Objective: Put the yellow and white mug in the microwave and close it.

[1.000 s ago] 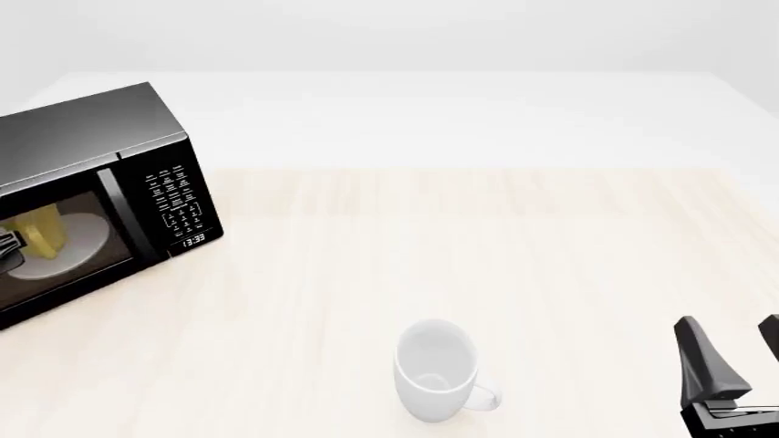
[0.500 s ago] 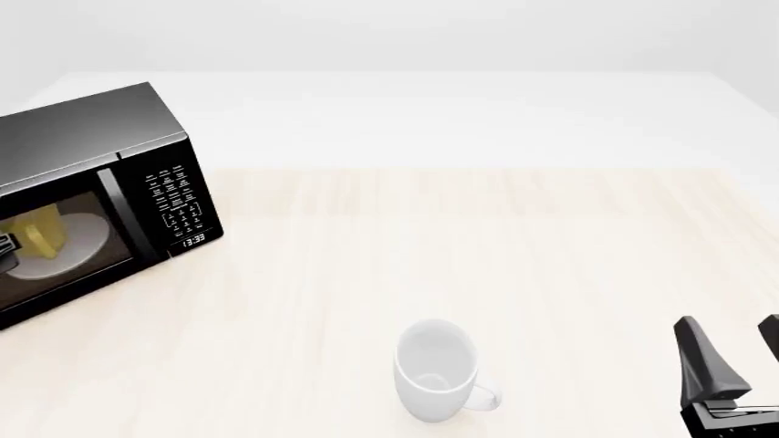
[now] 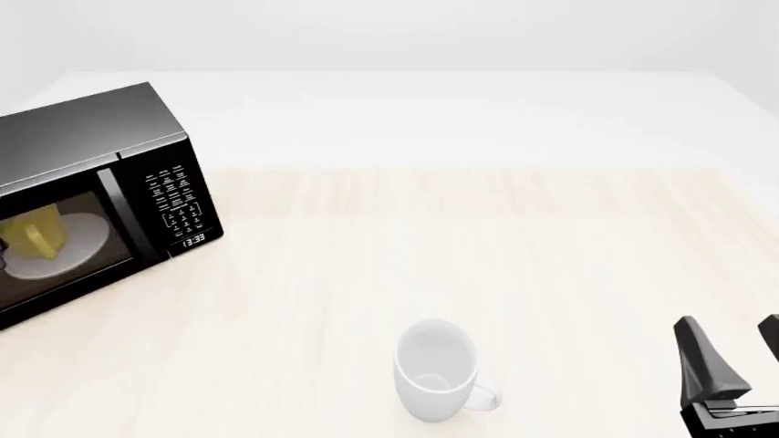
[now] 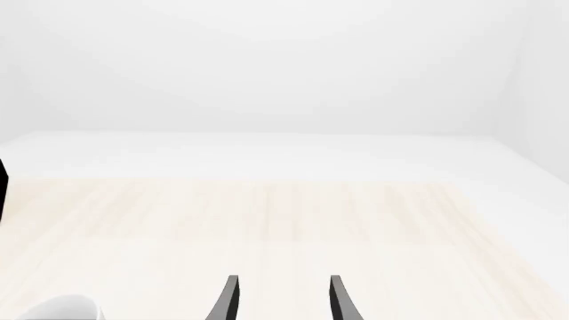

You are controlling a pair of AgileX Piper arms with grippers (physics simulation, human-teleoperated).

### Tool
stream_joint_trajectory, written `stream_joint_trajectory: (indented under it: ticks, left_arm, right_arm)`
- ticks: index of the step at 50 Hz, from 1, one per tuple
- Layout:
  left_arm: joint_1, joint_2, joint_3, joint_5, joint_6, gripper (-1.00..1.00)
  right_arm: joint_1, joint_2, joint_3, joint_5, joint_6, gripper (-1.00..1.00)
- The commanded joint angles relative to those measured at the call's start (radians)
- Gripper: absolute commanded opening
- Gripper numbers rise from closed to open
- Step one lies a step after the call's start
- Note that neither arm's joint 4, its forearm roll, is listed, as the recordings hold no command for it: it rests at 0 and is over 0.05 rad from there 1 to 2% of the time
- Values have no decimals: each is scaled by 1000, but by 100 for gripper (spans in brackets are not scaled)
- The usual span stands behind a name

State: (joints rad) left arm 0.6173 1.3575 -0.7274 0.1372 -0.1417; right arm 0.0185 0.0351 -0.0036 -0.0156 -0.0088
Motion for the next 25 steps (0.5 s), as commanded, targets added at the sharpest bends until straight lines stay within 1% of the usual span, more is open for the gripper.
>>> stream_joint_trajectory:
  ticks: [1, 5, 8, 15, 19, 25]
  left_arm:
    - [-31, -128, 12, 54, -20, 100]
    - [-43, -164, 10, 75, -24, 100]
    - [-54, -221, 4, 102, -22, 100]
    - [-64, -283, -1, 143, -34, 100]
    - [-62, -350, -8, 184, -24, 100]
    - [-55, -398, -11, 222, -13, 100]
  right_arm:
    - [0, 1, 0, 0, 0, 100]
    - [0, 1, 0, -1, 0, 100]
    - [0, 1, 0, -1, 0, 100]
    - [0, 1, 0, -1, 0, 100]
    - [0, 1, 0, -1, 0, 100]
    - [1, 2, 0, -1, 0, 100]
